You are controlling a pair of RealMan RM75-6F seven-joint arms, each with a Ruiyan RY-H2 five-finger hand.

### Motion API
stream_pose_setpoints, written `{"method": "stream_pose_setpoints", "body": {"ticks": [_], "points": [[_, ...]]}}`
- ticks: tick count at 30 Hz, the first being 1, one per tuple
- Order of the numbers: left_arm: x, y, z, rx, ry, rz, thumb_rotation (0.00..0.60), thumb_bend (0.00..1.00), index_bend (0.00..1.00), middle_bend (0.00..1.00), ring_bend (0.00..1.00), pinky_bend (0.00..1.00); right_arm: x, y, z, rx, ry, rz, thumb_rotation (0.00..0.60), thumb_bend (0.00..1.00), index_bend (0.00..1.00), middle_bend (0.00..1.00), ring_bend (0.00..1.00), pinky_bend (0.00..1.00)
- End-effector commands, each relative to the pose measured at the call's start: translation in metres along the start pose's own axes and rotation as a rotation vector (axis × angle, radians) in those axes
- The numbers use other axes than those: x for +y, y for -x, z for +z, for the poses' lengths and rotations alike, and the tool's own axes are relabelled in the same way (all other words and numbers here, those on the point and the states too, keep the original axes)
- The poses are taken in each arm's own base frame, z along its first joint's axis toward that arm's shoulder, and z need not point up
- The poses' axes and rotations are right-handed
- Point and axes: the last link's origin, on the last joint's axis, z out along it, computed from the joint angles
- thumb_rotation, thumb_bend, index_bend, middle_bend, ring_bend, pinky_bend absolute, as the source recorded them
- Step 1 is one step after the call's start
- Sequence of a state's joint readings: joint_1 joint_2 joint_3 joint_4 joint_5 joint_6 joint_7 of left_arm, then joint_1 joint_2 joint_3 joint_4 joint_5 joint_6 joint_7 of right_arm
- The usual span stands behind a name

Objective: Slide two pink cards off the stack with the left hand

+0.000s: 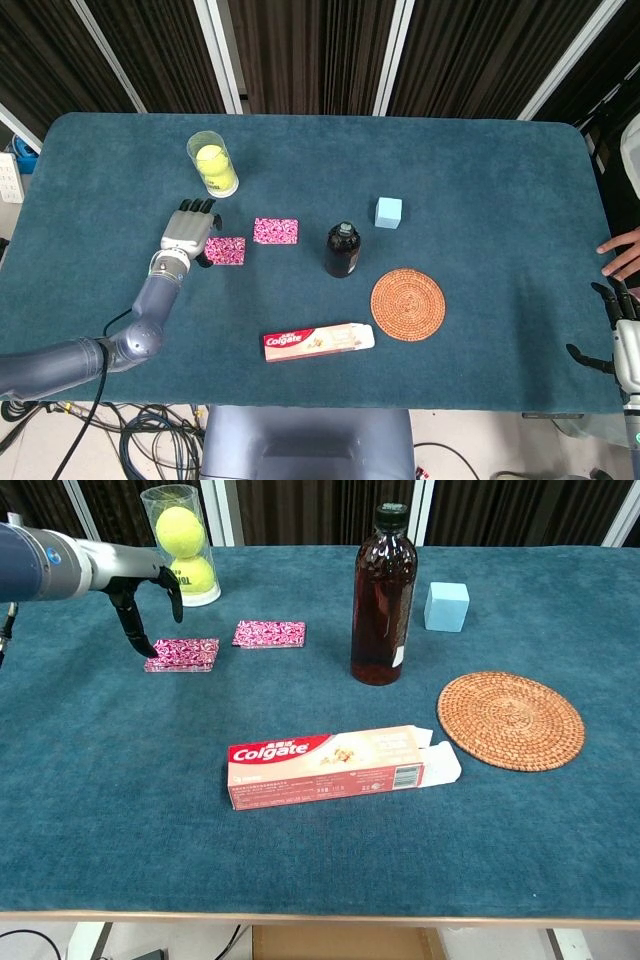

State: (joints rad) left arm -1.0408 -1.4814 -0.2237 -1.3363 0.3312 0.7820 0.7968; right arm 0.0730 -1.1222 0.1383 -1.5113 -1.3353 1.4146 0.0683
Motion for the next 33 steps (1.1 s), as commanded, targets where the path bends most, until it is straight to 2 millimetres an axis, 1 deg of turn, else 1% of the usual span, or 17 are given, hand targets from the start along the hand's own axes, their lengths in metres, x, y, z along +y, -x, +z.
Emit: {"method": "stream_pose_setpoints", "body": {"ticks": [1,10,26,33], "points": [[0.005,0.004,0.004,-0.010,0.002,0.000,0.600,0.16,0.40,0.11,0.00,0.00,0.001,-0.001,0.000,0.003,0.002,0.002,0.600,0.11,0.13,0.06,0.13,0.23],[0.013,0.010,0.008,-0.028,-0.010,0.012,0.600,0.16,0.39,0.11,0.00,0.00,0.001,-0.001,0.000,0.001,-0.002,0.007,0.600,0.11,0.13,0.06,0.13,0.23],[0.024,0.011,0.014,-0.033,-0.010,0.020,0.600,0.16,0.41,0.11,0.00,0.00,0.001,0.000,0.001,-0.005,-0.003,0.008,0.600,0.11,0.13,0.06,0.13,0.23],[0.023,0.012,0.014,-0.042,-0.018,0.029,0.600,0.16,0.42,0.11,0.00,0.00,0.001,0.000,0.001,-0.006,-0.002,0.008,0.600,0.11,0.13,0.06,0.13,0.23]]}}
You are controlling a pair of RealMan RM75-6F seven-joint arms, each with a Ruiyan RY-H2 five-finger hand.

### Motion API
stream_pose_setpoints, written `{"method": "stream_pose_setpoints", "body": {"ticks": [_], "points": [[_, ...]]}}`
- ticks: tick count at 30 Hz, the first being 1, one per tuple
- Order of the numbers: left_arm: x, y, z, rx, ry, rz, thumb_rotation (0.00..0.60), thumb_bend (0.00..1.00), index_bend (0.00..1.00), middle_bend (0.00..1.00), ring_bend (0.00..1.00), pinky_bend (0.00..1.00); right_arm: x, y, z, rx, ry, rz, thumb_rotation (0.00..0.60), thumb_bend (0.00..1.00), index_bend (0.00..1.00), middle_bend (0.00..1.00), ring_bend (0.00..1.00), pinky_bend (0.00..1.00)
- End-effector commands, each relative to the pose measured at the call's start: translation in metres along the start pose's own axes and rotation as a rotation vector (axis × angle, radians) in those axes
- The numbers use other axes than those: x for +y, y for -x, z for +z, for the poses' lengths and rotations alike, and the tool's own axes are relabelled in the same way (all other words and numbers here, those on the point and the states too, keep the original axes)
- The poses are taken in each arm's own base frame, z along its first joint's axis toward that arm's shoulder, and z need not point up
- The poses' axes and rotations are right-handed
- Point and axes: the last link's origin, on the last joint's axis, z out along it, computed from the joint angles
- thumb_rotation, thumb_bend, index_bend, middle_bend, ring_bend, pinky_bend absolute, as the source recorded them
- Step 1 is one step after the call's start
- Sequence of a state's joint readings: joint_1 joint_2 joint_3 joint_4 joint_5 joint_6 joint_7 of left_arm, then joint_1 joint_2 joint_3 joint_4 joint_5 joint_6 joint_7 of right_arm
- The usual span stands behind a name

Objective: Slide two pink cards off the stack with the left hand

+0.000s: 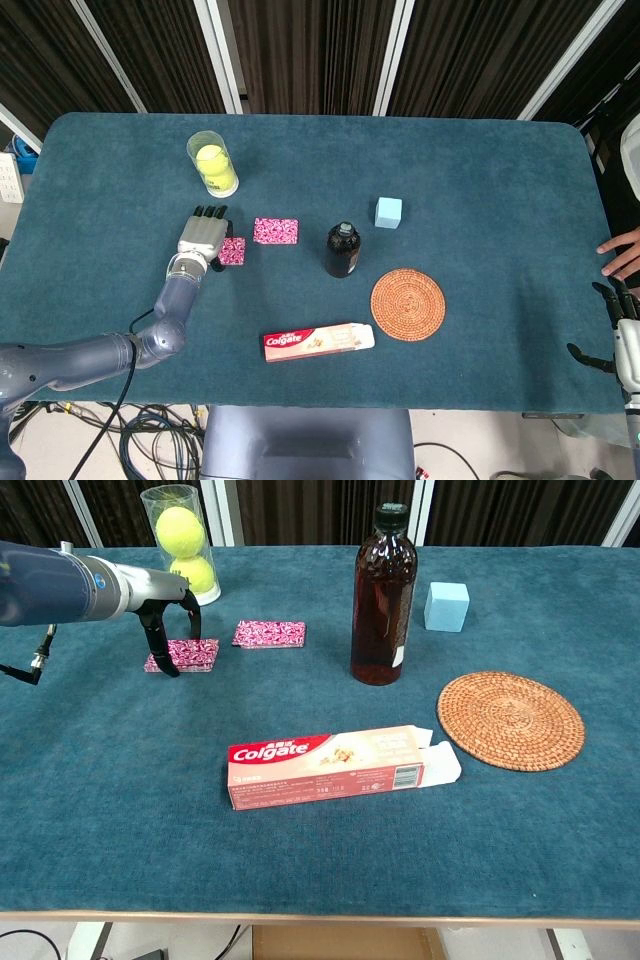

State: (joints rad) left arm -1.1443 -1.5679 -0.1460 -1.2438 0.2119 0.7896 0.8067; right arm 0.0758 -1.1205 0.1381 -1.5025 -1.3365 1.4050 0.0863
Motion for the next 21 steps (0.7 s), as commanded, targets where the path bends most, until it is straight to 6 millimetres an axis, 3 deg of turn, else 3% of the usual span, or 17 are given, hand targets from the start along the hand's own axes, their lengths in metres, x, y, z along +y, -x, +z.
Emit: {"method": "stream_pose_setpoints", "body": {"ticks": [1,21], "points": [[0.0000,0.0001,0.0000,-0.002,-0.002,0.002,0.600,0.16,0.42,0.11,0.00,0.00,-0.0001,0.0001,0.0000,0.000,-0.001,-0.001,0.600,0.11,0.13,0.06,0.13,0.23],[0.0001,-0.0013,0.0024,0.000,-0.014,0.008,0.600,0.18,0.44,0.12,0.00,0.00,-0.0015,0.0021,0.0011,-0.010,-0.003,-0.004,0.600,0.11,0.13,0.06,0.13,0.23]]}}
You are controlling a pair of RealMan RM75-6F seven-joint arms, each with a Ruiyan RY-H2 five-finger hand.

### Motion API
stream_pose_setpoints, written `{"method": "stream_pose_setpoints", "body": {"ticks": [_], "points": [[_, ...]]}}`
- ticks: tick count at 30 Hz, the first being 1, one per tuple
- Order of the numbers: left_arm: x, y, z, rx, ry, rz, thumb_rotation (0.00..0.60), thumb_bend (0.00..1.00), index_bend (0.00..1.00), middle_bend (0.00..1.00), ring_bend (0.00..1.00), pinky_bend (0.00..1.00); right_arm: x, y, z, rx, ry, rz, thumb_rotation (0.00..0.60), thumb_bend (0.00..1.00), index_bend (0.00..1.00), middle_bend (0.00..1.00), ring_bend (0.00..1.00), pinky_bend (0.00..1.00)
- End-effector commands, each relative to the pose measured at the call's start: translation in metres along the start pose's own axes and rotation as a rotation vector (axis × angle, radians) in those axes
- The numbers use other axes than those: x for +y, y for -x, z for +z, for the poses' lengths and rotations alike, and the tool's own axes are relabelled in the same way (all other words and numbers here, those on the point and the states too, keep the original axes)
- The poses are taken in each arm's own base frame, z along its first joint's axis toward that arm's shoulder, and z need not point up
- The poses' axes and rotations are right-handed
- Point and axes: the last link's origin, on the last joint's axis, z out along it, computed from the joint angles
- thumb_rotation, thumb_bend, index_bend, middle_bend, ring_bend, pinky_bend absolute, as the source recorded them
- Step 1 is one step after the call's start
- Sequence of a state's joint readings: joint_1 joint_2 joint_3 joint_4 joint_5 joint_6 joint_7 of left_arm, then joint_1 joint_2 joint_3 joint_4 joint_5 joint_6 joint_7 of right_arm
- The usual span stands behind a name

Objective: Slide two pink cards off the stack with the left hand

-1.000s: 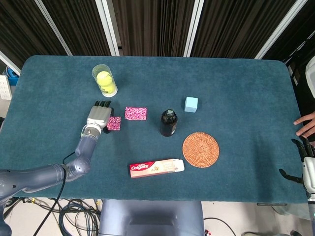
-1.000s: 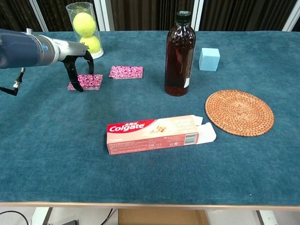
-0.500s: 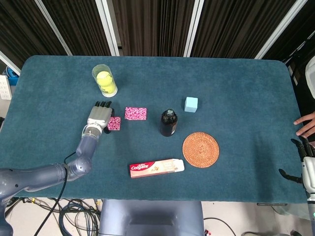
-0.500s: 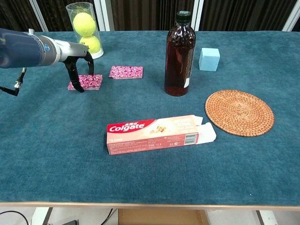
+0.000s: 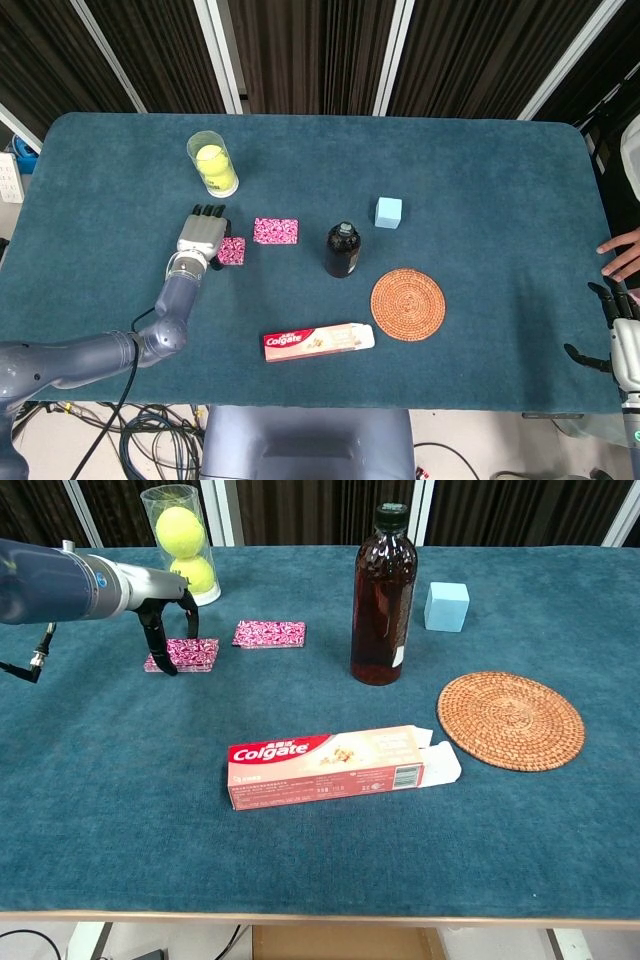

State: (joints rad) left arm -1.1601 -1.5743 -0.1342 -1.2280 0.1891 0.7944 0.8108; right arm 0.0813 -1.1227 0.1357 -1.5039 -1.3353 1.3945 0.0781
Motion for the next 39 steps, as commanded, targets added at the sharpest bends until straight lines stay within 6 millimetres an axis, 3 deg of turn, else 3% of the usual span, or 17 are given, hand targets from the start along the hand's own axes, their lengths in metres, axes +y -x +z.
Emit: {"method": "stream_pose_setpoints", "body": {"ticks": [1,15,39], "points": [[0.000,0.000,0.000,-0.002,-0.001,0.000,0.600,0.19,0.44,0.12,0.00,0.00,0.000,0.000,0.000,0.000,0.001,0.001,0.600,0.11,0.13,0.06,0.13,0.23],[0.002,-0.002,0.000,0.000,-0.005,-0.003,0.600,0.30,0.47,0.13,0.00,0.00,0.000,-0.001,0.000,0.002,-0.002,0.005,0.600,0.11,0.14,0.06,0.13,0.23],[0.002,-0.012,-0.007,0.011,-0.001,0.001,0.600,0.30,0.48,0.14,0.00,0.00,0.001,-0.001,0.000,0.000,0.002,0.006,0.600,0.11,0.14,0.06,0.13,0.23]]}}
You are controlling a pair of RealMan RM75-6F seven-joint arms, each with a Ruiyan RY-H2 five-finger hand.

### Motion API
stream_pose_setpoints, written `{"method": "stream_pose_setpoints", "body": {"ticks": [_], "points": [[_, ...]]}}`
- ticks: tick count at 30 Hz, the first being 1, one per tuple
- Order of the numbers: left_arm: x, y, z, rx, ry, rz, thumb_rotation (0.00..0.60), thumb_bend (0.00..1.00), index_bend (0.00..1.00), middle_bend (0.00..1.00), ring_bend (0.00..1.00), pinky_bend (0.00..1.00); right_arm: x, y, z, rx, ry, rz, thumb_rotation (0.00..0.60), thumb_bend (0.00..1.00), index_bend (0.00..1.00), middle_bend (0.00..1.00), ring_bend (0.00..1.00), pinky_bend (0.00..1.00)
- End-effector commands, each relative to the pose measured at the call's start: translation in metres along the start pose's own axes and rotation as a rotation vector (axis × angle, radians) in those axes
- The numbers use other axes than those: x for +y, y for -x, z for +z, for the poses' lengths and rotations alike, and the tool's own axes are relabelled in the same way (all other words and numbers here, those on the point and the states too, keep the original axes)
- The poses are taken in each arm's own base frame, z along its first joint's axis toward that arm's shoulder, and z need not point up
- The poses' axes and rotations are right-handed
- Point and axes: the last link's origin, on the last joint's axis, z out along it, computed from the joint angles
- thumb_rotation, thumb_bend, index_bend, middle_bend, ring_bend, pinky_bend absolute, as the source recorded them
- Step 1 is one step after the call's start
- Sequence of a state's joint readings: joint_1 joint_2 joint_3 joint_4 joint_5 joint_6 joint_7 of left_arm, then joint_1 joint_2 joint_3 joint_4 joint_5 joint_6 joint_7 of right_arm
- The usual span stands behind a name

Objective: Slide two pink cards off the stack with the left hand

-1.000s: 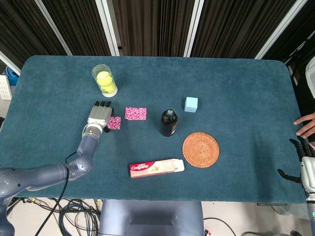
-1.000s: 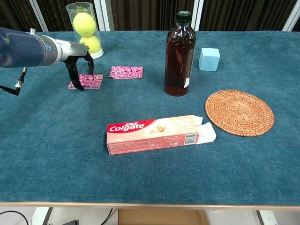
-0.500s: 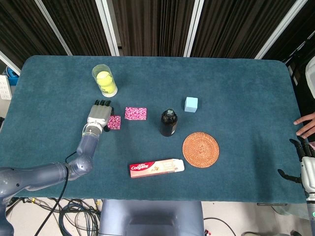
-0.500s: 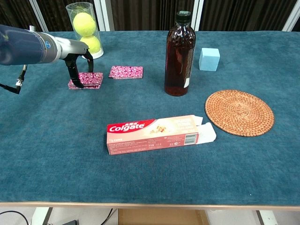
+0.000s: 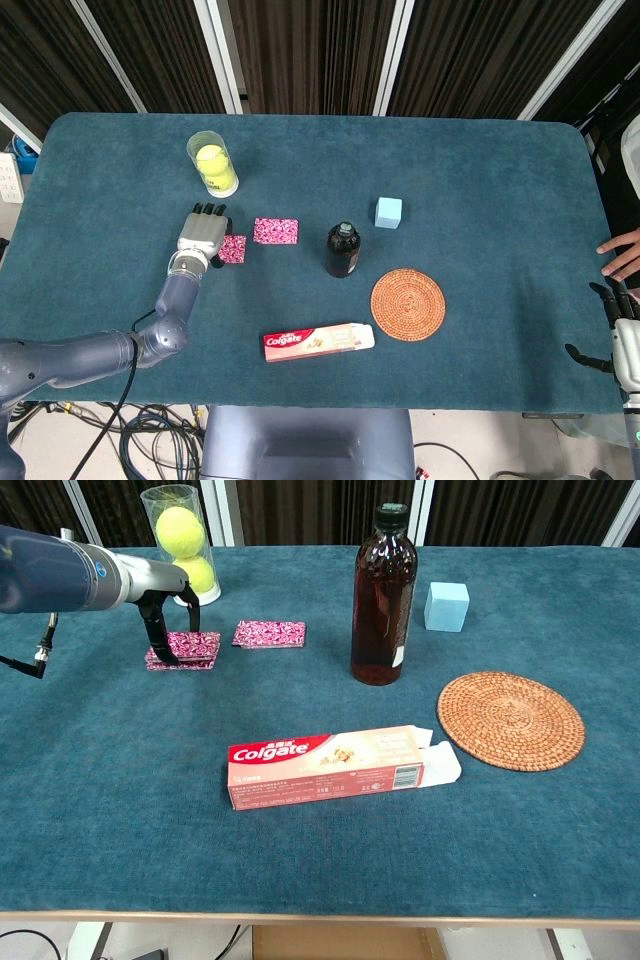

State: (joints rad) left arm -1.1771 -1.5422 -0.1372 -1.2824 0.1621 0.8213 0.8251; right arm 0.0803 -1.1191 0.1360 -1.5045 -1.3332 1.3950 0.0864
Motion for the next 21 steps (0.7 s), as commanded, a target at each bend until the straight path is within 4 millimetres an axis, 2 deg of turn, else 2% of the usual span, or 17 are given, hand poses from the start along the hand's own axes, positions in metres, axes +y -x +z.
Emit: {"method": "stream_pose_setpoints", "body": {"ticks": [1,9,14,21], "points": [[0.000,-0.004,-0.002,0.008,-0.001,0.001,0.600,0.30,0.48,0.15,0.00,0.00,0.000,0.000,0.000,-0.002,-0.002,0.000,0.600,0.11,0.14,0.06,0.13,0.23],[0.009,-0.015,-0.019,-0.006,0.031,-0.011,0.600,0.30,0.48,0.15,0.00,0.00,-0.001,0.000,0.000,-0.003,-0.007,0.003,0.600,0.11,0.14,0.06,0.13,0.23],[0.035,-0.027,-0.035,-0.037,0.084,-0.053,0.600,0.30,0.48,0.15,0.00,0.00,-0.001,-0.001,-0.002,0.000,-0.012,0.014,0.600,0.11,0.14,0.06,0.13,0.23],[0.064,-0.033,-0.046,-0.025,0.088,-0.024,0.600,0.30,0.48,0.15,0.00,0.00,-0.001,-0.004,-0.004,0.011,-0.018,0.028,0.600,0.11,0.14,0.06,0.13,0.23]]}}
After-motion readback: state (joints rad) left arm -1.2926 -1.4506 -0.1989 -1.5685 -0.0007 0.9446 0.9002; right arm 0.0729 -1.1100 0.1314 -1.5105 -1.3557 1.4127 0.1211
